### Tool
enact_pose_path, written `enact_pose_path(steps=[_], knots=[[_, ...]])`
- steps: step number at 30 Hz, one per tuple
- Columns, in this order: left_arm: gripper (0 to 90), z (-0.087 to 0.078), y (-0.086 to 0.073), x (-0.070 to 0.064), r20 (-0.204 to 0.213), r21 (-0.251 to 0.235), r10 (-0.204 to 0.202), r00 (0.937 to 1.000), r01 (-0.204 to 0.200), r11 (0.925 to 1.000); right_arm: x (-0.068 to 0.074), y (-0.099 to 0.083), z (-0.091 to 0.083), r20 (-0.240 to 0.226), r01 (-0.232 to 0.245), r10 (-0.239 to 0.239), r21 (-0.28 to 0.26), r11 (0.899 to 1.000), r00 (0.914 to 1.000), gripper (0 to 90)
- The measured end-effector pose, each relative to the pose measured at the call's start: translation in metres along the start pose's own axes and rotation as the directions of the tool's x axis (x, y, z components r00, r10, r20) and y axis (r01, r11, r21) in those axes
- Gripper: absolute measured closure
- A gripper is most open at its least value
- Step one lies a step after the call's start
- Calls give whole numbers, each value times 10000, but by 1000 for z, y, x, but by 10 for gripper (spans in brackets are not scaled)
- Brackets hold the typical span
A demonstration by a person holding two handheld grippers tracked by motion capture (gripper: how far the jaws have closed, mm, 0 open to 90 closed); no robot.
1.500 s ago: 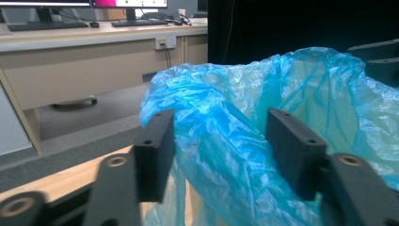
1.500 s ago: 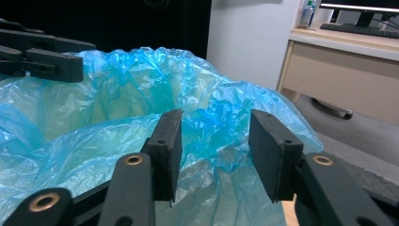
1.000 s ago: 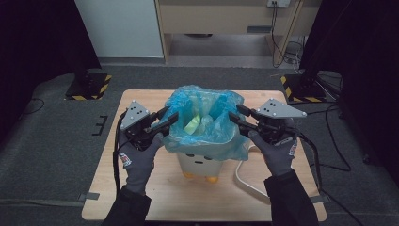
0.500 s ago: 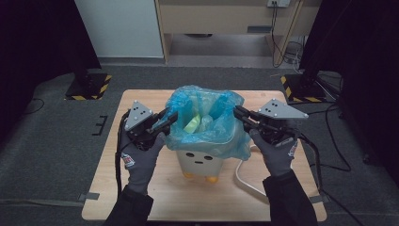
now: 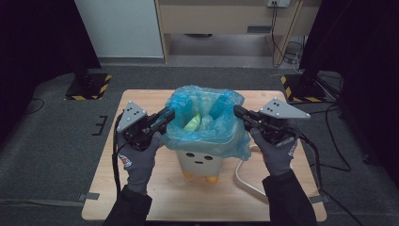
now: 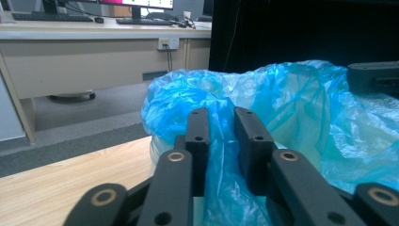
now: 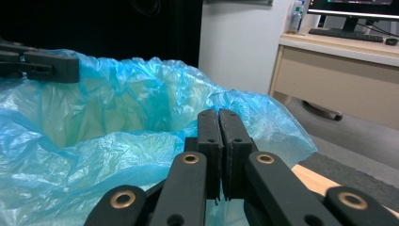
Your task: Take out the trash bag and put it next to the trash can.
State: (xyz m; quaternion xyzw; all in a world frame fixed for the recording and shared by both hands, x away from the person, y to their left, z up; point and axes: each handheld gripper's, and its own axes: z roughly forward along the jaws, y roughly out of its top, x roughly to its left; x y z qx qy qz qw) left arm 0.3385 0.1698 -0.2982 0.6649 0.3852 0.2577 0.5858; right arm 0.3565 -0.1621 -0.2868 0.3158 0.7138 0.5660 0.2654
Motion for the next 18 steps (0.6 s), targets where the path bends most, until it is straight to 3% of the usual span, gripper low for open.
enact_pose_path(steps=[7, 18], knots=[[834, -3, 3, -7, 90, -474, 204, 9998, -200, 9987, -1, 4, -3, -461, -468, 449, -395, 9981, 9979, 887], [837, 2, 11, -36, 1090, -1302, 498, 9928, -354, 9909, 7, 19, -3, -1333, -716, 558, -1167, 9906, 9895, 892]])
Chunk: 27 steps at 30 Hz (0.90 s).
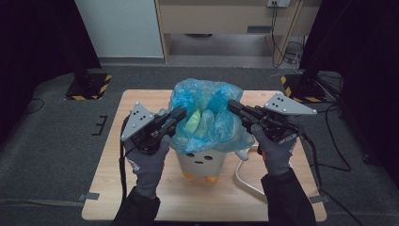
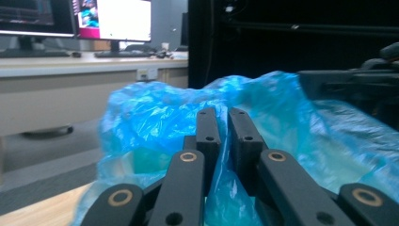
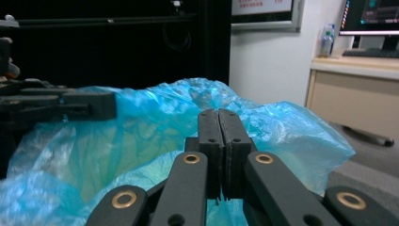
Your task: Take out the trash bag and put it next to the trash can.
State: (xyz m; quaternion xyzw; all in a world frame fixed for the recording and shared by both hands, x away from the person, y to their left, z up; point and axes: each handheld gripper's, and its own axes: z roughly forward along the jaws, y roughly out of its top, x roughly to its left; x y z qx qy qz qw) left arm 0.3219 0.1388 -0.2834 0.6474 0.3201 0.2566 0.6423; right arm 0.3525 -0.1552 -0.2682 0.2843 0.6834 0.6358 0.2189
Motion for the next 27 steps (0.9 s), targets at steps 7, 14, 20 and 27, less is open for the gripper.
enact_pose_path(steps=[7, 14, 20, 27], knots=[[841, 13, 0, -16, 419, -504, 29, 9991, -8, 9987, 11, 8, 6, -490, 183, -200, -356, 9992, 9986, 892], [833, 18, -2, -26, 709, -650, 116, 9974, -70, 9979, 18, 12, 10, -1045, 162, -207, -432, 9989, 9943, 891], [812, 23, -5, -34, 881, -554, 252, 9958, -204, 9983, 23, 11, 14, -1209, 293, -332, -344, 9990, 9921, 891], [736, 26, -5, -37, 932, -388, 439, 9947, -404, 9984, 25, 11, 16, -1278, 291, -335, -359, 9989, 9912, 892]])
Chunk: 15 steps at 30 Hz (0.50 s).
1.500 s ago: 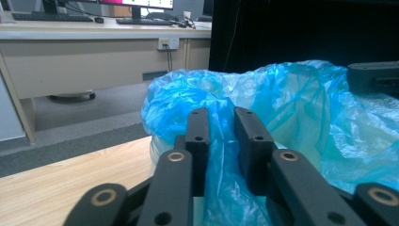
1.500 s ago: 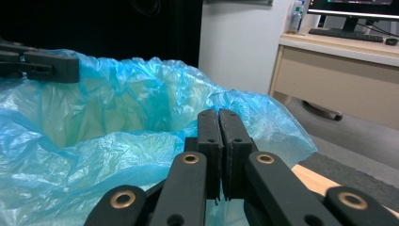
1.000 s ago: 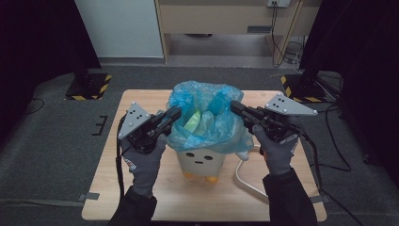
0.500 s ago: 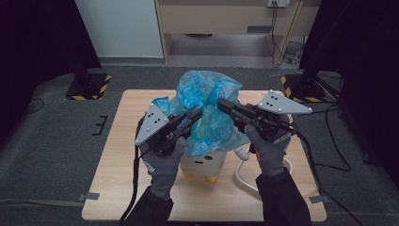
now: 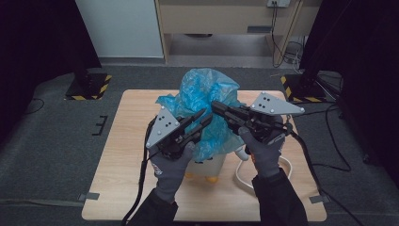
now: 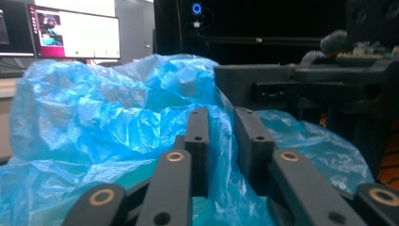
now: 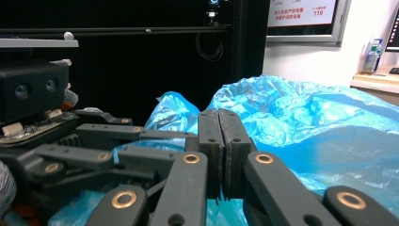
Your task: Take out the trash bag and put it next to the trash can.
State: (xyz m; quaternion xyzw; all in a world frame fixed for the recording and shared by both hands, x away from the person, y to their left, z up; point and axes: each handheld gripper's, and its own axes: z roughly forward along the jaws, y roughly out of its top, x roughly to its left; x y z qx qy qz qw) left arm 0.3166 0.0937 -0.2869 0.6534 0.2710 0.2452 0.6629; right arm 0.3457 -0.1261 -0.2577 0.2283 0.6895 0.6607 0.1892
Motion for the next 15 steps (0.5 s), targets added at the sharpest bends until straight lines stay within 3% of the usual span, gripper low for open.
enact_pose_path(steps=[4, 7, 15], knots=[[656, 2, 0, 0, 59, 8, -41, 10000, 41, 10000, 0, 1, 1, 28, 27, -27, 9, 10000, 10000, 895], [605, 3, -1, -2, 100, 186, 202, 9997, -204, 9996, 0, 1, 0, 28, 26, -26, -79, 10000, 10000, 894], [583, 9, -2, -7, -209, 576, 720, 9972, -707, 9958, 3, 1, 1, -269, 8, -11, -111, 9999, 9996, 894]])
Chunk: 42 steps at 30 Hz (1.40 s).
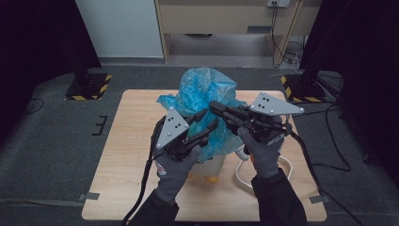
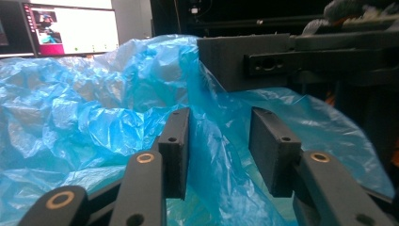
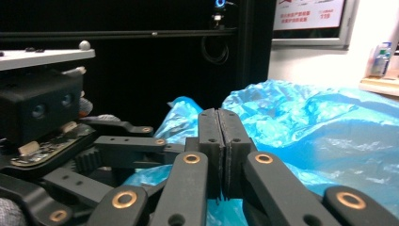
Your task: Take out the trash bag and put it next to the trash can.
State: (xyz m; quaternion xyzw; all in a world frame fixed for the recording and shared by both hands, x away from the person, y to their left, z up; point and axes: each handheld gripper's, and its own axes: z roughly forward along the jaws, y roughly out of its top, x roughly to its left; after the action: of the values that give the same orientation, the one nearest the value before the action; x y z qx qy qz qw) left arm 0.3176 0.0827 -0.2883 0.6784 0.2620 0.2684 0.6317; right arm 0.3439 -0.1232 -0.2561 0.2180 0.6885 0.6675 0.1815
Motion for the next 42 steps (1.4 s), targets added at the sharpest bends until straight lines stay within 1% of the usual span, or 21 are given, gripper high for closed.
enact_pose_path(steps=[3, 4, 5, 6, 7, 10, 13, 14, 15, 16, 18, 20, 22, 24, 26, 27, 28, 30, 32, 33, 42], knots=[[589, 1, 0, 0, -188, 37, 43, 9998, -43, 10000, 0, -2, 2, -305, -108, 111, 100, 9999, 9995, 894], [637, 1, 0, 0, -251, 87, 128, 9996, -125, 9999, 1, -2, 3, -488, -132, 141, 169, 9998, 9987, 894], [671, 1, 0, 0, -251, 87, 128, 9996, -125, 9999, 1, -2, 3, -488, -132, 141, 169, 9998, 9987, 894], [715, 0, 0, 0, -295, 139, 174, 9994, -170, 9998, 1, -3, 4, -601, -155, 170, 254, 9996, 9980, 894], [715, 0, 0, 0, -327, 180, 188, 9993, -182, 9997, 1, -3, 4, -601, -155, 170, 254, 9996, 9980, 894], [800, 0, 0, 1, -388, 226, 153, 9991, -144, 9996, 1, -4, 5, -787, -125, 154, 380, 9992, 9968, 879], [851, 0, 1, 1, -432, 371, 199, 9989, -183, 9991, 1, -5, 5, -893, -45, 82, 420, 9991, 9960, 836], [860, 0, 1, 1, -447, 390, 196, 9988, -179, 9991, 1, -5, 5, -892, -35, 74, 430, 9991, 9960, 812], [871, 0, 1, 1, -478, 392, 187, 9987, -168, 9991, 1, -4, 3, -936, -80, 120, 430, 9990, 9955, 748], [871, -1, 1, 1, -487, 369, 143, 9987, -125, 9992, 1, -4, 3, -936, -80, 120, 430, 9990, 9955, 748], [876, -1, 1, 2, -470, 336, 88, 9989, -72, 9994, 0, -3, 1, -778, -35, 68, 430, 9991, 9969, 704], [876, -1, 1, 2, -452, 304, 43, 9990, -29, 9995, -2, -1, -2, -555, 28, -8, 346, 9994, 9985, 618], [877, -1, 1, 2, -463, 287, 23, 9989, -10, 9996, -4, 2, -6, -117, 106, -102, 304, 9995, 9999, 575], [876, -1, 1, 3, -465, 267, 9, 9989, 3, 9996, -7, 4, -10, 378, 217, -225, 206, 9996, 9990, 521], [876, -1, 1, 3, -440, 232, -24, 9990, 34, 9997, -8, 6, -14, 927, 384, -397, 158, 9991, 9949, 510], [876, -1, 1, 3, -428, 213, -50, 9991, 59, 9998, -10, 6, -16, 1062, 374, -384, 117, 9992, 9936, 506], [876, -1, 1, 3, -421, 198, -63, 9991, 71, 9998, -12, 6, -19, 1133, 222, -219, -10, 9998, 9933, 490], [876, -2, 2, 4, -400, 175, -99, 9991, 106, 9998, -19, 3, -24, 1536, 94, -94, 8, 10000, 9881, 470], [876, -1, 2, 4, -411, 156, -112, 9991, 119, 9998, -21, 1, -27, 2101, 455, -545, 474, 9978, 9762, 453], [876, -1, 2, 4, -419, 149, -129, 9990, 135, 9998, -21, 1, -28, 2252, 638, -760, 612, 9961, 9714, 453], [875, -3, 2, 5, -401, 125, -133, 9991, 138, 9998, -23, 3, -35, 2528, 850, -1001, 698, 9939, 9623, 435]])
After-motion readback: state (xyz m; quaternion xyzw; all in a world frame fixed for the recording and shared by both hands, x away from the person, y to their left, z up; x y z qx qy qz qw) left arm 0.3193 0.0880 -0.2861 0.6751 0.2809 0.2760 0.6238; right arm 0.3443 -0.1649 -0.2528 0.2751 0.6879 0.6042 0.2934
